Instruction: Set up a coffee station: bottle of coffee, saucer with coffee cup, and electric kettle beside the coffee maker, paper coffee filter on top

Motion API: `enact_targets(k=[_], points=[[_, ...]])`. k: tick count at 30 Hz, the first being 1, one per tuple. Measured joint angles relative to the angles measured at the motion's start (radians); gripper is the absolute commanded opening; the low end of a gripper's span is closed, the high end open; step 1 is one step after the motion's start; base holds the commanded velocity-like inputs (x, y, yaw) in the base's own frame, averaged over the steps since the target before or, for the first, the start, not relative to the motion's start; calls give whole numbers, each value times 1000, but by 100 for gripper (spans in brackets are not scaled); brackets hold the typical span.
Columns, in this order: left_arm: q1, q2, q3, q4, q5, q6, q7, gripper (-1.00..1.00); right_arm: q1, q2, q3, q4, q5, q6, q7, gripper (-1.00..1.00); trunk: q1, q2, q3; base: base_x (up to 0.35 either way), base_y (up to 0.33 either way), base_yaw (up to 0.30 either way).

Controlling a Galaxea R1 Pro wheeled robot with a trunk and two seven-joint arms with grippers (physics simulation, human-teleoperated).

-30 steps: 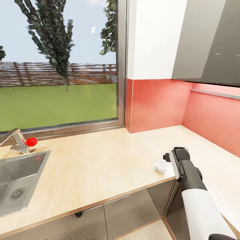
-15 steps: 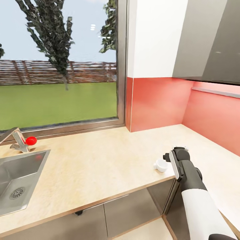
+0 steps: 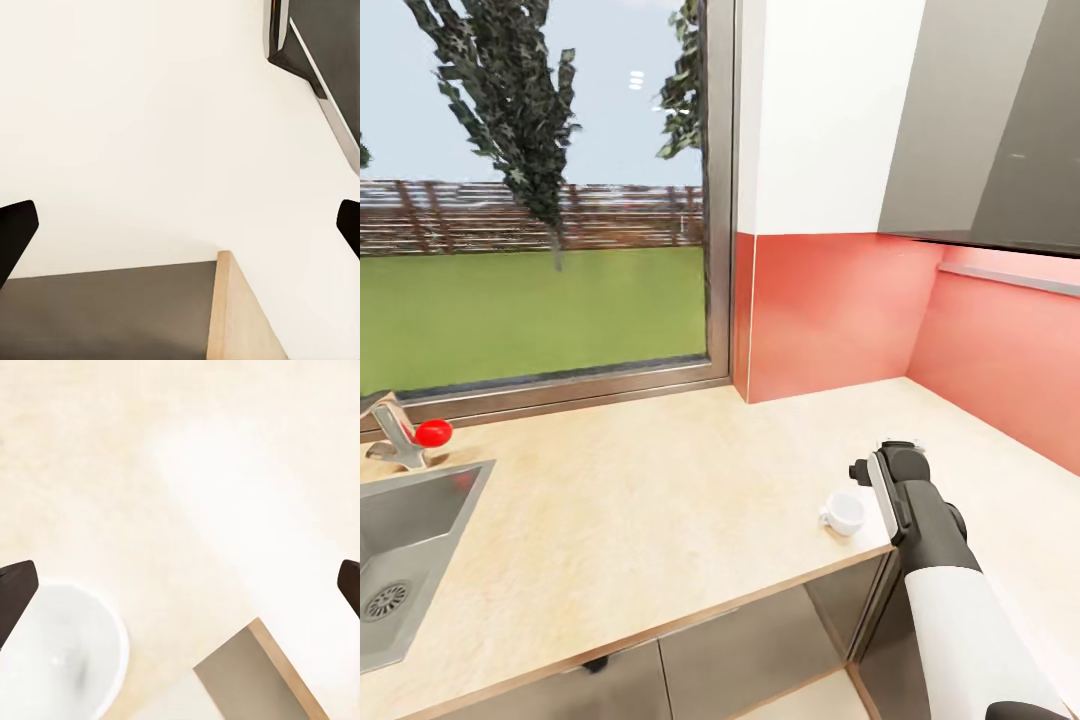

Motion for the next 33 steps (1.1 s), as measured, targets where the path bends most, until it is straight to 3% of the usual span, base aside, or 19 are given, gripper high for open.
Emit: enact_targets(k=[8, 17, 33], points=[[0, 0, 0, 0, 0, 0, 1, 100, 0, 0, 0, 2, 0, 0, 0, 100, 0, 0, 0, 3, -1, 0], [0, 0, 1, 0, 1, 0, 0, 100, 0, 0, 1, 102, 0, 0, 0, 100, 0, 0, 0, 46, -25, 0], [0, 1, 1, 0, 1, 0, 0, 100, 1, 0, 2, 146, -1, 0, 0, 100, 0, 0, 0, 2, -1, 0]])
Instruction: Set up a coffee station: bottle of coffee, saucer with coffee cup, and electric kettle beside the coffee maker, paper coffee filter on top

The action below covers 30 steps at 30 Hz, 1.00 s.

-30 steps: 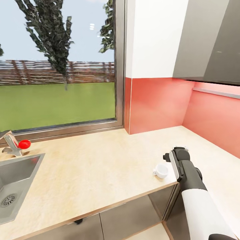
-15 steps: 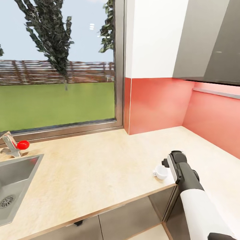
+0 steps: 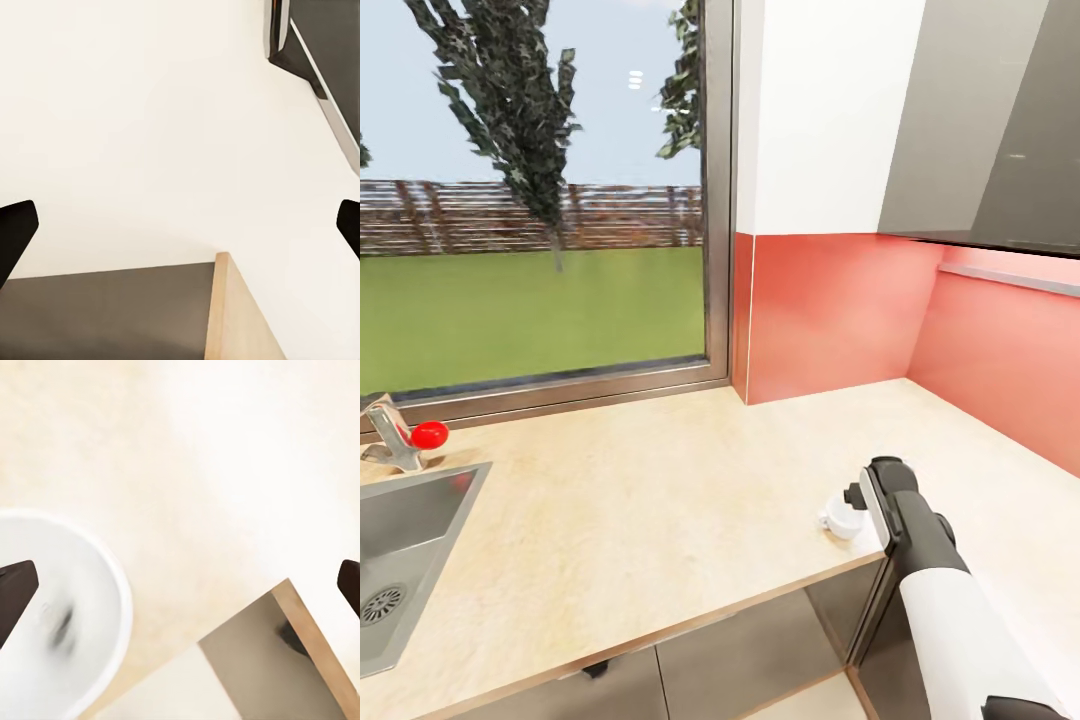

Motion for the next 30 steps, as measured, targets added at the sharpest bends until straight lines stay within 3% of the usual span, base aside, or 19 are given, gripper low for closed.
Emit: enact_targets(k=[30], points=[[0, 0, 0, 0, 0, 0, 0, 100, 0, 0, 0, 55, -2, -1, 6, 100, 0, 0, 0, 0, 0, 0]])
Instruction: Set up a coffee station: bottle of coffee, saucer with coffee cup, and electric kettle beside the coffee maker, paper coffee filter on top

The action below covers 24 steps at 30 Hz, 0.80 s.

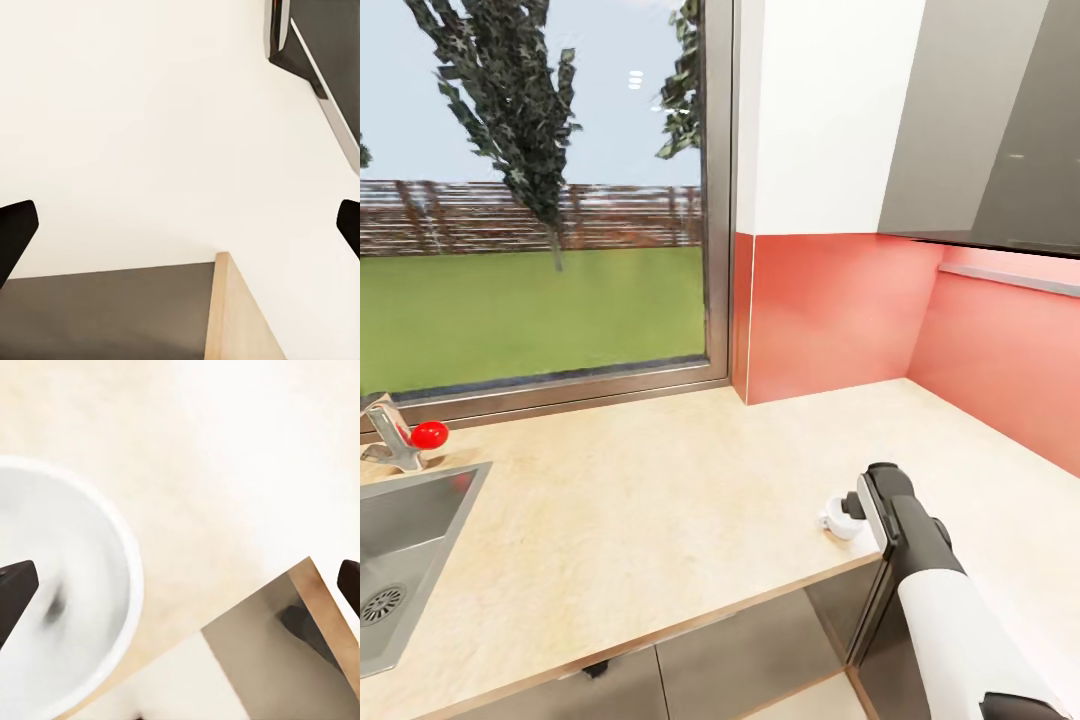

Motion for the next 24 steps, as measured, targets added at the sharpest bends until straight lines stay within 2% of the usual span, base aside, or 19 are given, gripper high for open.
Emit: enact_targets(k=[5, 20, 24], points=[[0, 0, 0, 0, 0, 0, 0, 100, 0, 0, 0, 32, -1, -4, 0, 100, 0, 0, 0, 0, 0, 0], [0, -1, 0, 0, 0, 0, 0, 100, 0, 0, 0, 40, -4, -7, 0, 100, 0, 0, 0, 0, 0, 0], [0, -1, 0, 0, 0, 0, 0, 100, 0, 0, 0, 42, -4, -41, 1, 100, 0, 0, 0, 0, 0, 0]])
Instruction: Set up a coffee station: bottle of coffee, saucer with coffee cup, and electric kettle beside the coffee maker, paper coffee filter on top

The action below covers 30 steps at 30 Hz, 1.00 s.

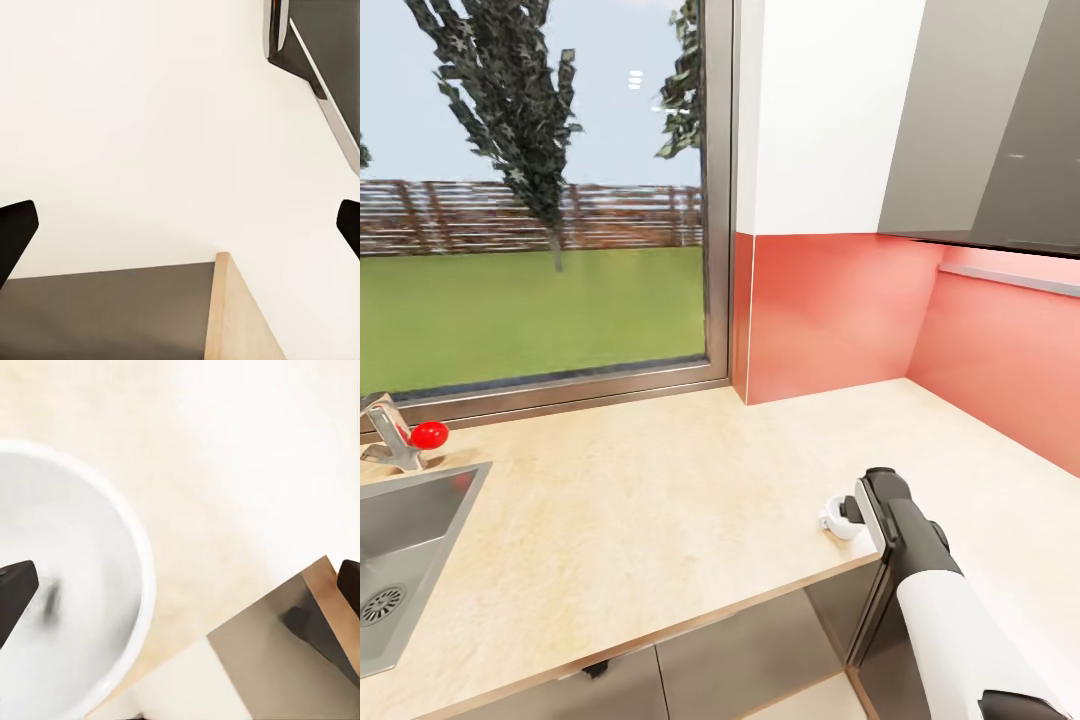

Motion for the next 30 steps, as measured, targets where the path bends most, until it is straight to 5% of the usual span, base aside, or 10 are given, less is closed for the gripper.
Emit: enact_targets(k=[7, 30], points=[[0, 0, 0, 0, 0, 0, 0, 100, 0, 0, 0, 35, -1, -52, 1, 100, 0, 0, 0, 0, 0, 0], [0, 0, 0, 0, 0, 0, 0, 100, 0, 0, 0, 44, -1, -56, 1, 100, 0, 0, 0, 0, 0, 0]])
